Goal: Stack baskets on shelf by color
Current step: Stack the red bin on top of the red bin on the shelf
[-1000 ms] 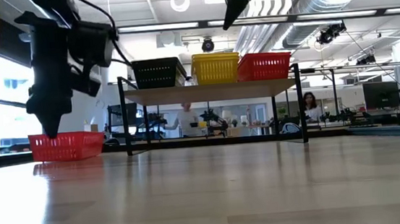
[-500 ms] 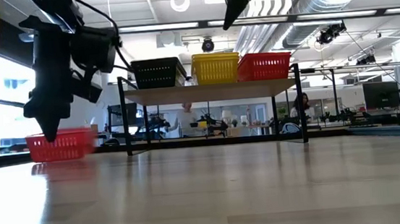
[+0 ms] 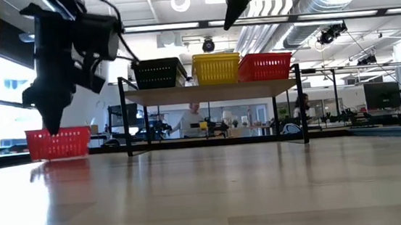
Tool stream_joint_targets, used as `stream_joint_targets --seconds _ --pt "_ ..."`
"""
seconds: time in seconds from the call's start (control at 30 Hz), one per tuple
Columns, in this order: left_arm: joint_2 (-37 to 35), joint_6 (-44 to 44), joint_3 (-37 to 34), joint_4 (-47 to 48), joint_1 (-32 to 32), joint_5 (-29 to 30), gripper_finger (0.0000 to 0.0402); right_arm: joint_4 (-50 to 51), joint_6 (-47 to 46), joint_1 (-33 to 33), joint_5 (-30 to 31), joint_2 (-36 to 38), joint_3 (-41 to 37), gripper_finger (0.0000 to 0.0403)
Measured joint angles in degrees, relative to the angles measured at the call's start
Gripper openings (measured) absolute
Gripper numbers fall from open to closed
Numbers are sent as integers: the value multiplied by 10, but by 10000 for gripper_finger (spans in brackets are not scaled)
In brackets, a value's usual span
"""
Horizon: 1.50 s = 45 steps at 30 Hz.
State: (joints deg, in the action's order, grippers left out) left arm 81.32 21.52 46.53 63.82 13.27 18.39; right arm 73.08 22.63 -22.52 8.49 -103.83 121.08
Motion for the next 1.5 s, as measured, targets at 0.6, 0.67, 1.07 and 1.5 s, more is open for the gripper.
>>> stream_joint_targets --seconds 0.6,0.67,1.07,1.5 --pt "0 127 244 187 -227 -2 1 30 -180 37 -33 0 0 99" --pt "0 132 267 187 -258 -2 1 30 -209 48 -58 0 0 99" --pt "3 138 339 121 -383 63 1 30 -388 155 -126 0 0 99" --pt "80 43 353 103 -395 84 1 12 -518 284 -88 0 -1 99"
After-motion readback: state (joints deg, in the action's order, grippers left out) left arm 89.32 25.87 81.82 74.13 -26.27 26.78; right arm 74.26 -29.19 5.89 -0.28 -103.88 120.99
